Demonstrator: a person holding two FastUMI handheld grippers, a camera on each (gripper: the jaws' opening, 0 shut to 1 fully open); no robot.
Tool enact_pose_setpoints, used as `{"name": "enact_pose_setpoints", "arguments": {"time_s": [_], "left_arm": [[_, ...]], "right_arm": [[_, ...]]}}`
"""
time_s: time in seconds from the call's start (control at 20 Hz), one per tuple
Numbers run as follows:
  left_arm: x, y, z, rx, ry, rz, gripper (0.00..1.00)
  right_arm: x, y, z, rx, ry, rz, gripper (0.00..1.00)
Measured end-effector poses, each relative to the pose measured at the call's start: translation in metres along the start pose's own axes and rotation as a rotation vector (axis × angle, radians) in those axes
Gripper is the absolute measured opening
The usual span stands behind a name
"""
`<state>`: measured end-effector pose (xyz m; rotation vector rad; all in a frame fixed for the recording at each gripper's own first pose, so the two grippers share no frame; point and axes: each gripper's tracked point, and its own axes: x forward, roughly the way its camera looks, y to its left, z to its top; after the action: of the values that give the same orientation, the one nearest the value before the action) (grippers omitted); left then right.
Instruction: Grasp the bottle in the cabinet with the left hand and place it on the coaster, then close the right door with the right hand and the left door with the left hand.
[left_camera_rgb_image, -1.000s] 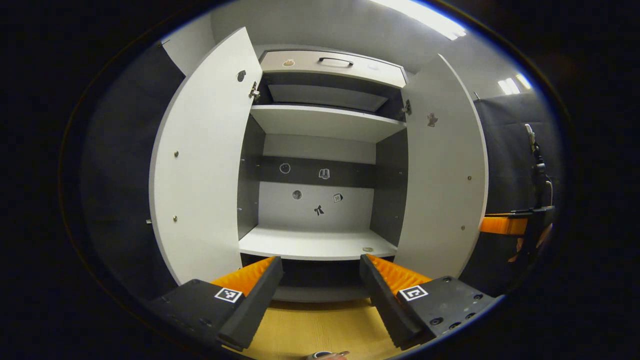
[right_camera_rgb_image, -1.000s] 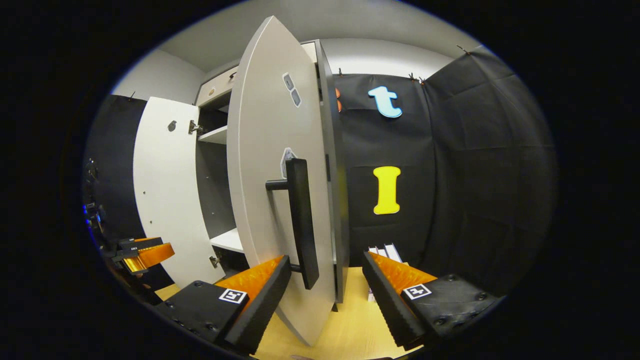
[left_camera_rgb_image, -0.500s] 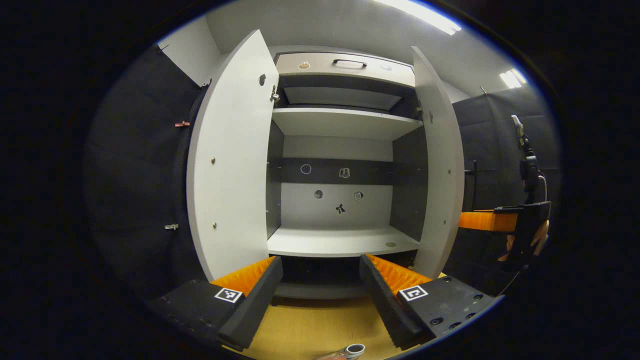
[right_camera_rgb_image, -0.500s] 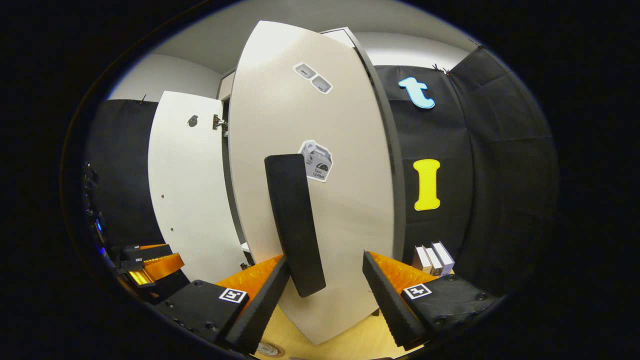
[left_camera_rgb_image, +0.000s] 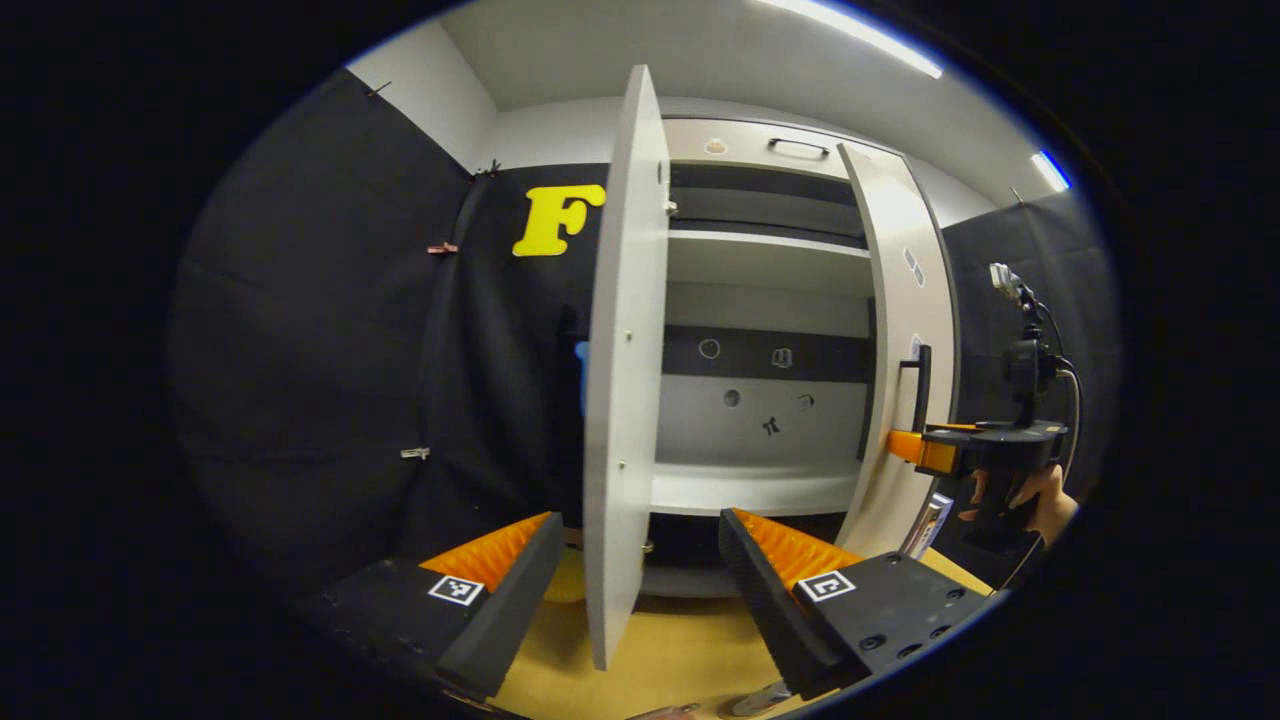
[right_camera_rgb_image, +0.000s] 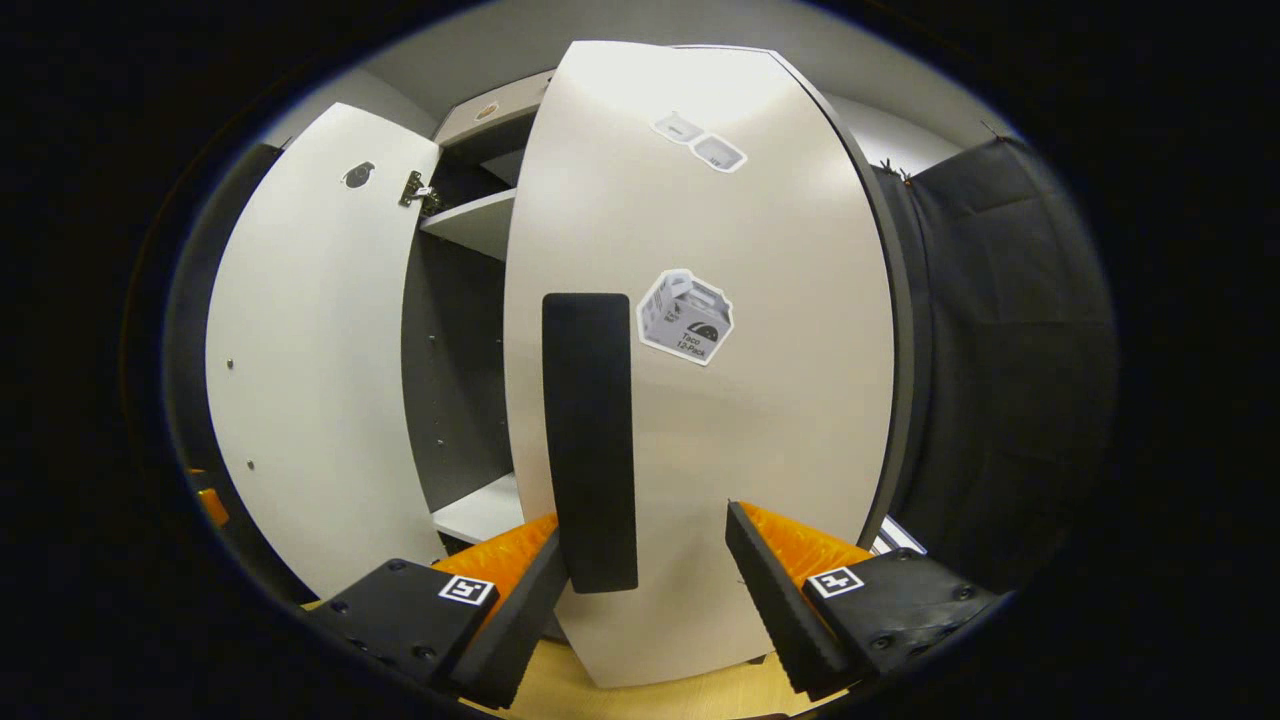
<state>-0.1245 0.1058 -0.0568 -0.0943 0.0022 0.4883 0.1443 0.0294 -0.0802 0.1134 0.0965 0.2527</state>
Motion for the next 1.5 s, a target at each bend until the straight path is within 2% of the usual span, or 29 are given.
{"name": "enact_pose_setpoints", "arguments": {"time_s": [0.15, 0.25, 0.35, 0.6, 0.7, 0.9, 1.0, 1.15, 1.3, 1.5], "left_arm": [[0.002, 0.042, 0.008, 0.007, -0.026, 0.06, 0.98], [0.01, 0.061, 0.009, 0.001, -0.032, 0.071, 0.98], [0.022, 0.067, 0.011, -0.012, -0.038, 0.048, 0.94], [0.055, 0.065, 0.011, -0.009, -0.034, -0.062, 0.95], [0.063, 0.06, 0.01, -0.005, -0.029, -0.1, 0.95], [0.081, 0.055, 0.012, -0.003, -0.03, -0.151, 0.94], [0.077, 0.053, 0.009, -0.013, -0.029, -0.174, 0.93], [0.076, 0.043, 0.007, -0.015, -0.022, -0.221, 0.93], [0.073, 0.012, 0.005, -0.021, -0.016, -0.275, 0.93], [0.072, -0.03, 0.002, -0.05, -0.015, -0.321, 0.91]], "right_arm": [[0.005, 0.001, 0.0, -0.014, -0.018, -0.055, 0.98], [0.01, 0.002, 0.0, -0.02, -0.022, -0.086, 0.98], [0.01, 0.004, 0.001, -0.026, -0.027, -0.108, 0.97], [0.011, 0.005, 0.001, -0.047, -0.044, -0.152, 0.96], [0.01, 0.006, 0.0, -0.052, -0.032, -0.142, 0.95], [-0.006, 0.005, -0.03, -0.073, 0.089, -0.108, 0.98], [-0.022, 0.011, -0.025, -0.082, 0.051, -0.067, 0.98], [-0.043, 0.015, -0.009, -0.078, -0.01, -0.051, 0.98], [-0.054, 0.009, 0.002, -0.046, -0.032, -0.043, 0.98], [-0.058, -0.008, 0.012, -0.076, -0.053, -0.008, 0.97]]}}
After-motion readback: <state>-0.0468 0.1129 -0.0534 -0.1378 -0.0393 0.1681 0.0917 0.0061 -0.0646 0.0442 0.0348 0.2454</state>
